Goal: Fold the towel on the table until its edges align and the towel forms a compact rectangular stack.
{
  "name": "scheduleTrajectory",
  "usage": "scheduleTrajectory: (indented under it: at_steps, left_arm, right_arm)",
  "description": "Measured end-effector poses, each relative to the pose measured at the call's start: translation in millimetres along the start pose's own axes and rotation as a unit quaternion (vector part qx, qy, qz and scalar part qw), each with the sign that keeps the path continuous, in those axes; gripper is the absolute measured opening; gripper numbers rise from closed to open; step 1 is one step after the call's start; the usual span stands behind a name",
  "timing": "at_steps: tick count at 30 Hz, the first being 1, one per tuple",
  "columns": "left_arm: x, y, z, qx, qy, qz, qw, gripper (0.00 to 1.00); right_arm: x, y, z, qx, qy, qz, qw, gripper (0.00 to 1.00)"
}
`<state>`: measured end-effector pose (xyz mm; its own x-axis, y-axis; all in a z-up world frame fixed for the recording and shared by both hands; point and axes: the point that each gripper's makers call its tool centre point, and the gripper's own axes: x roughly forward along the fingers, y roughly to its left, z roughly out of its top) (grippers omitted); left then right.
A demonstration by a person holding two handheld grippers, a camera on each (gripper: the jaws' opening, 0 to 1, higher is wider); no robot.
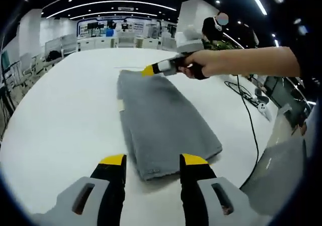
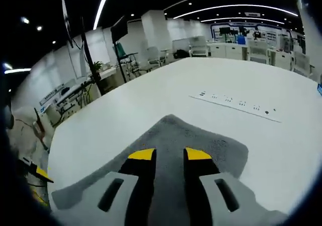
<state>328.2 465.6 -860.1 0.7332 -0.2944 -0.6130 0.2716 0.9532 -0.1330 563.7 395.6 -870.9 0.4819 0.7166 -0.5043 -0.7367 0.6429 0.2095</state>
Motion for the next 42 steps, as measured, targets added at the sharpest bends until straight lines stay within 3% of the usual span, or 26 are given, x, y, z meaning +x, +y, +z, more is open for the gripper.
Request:
scheduleTrajectory:
  at_steps: [3, 5, 14, 21, 24, 33, 37, 42]
  left_arm:
    - [8, 11.5, 12.7, 0.008, 0.0, -0.001, 1.0, 0.43]
    - [15, 16.4, 26.1, -0.002, -0.008, -0.012, 0.9999, 0.42]
    - [36, 28.9, 59.6, 0.006, -0.012, -0.03, 0.9995, 0.4]
    - [59, 45.2, 71.3, 0.003, -0.007, -0.029, 0.9995, 0.32]
    - [67, 51.1, 71.8, 0.004, -0.002, -0.025, 0.9997, 0.32]
    - [92, 50.6, 69.2, 0.01, 0.004, -0.05, 0.9987, 0.31]
    - [102, 53.0, 52.5, 0.009, 0.05, -0.053, 0.9973, 0.19]
    - [114, 50.9, 50.8, -0.026, 0.041, -0.072, 0.9962, 0.18]
  right_arm:
    - [-18, -4, -9.0, 0.001, 0.007, -0.014, 0.9999, 0.21]
    - [-25, -15, -9.1, -0.028, 0.008, -0.042, 0.9987, 0.24]
    - [-64, -17, -29.1, -0.004, 0.018, -0.048, 0.9987, 0.25]
    - [-83, -6, -43.1, 0.009, 0.025, -0.047, 0.9985, 0.25]
    - [-88, 3, -45.1, 0.043, 0.015, -0.044, 0.998, 0.25]
    - [-85, 10, -58.9, 0.034, 0.032, -0.041, 0.9981, 0.24]
    - [-82, 11, -64.3, 0.035, 0.036, -0.047, 0.9976, 0.23]
    - [-85, 11, -72.1, 0.051, 0.039, -0.055, 0.9964, 0.21]
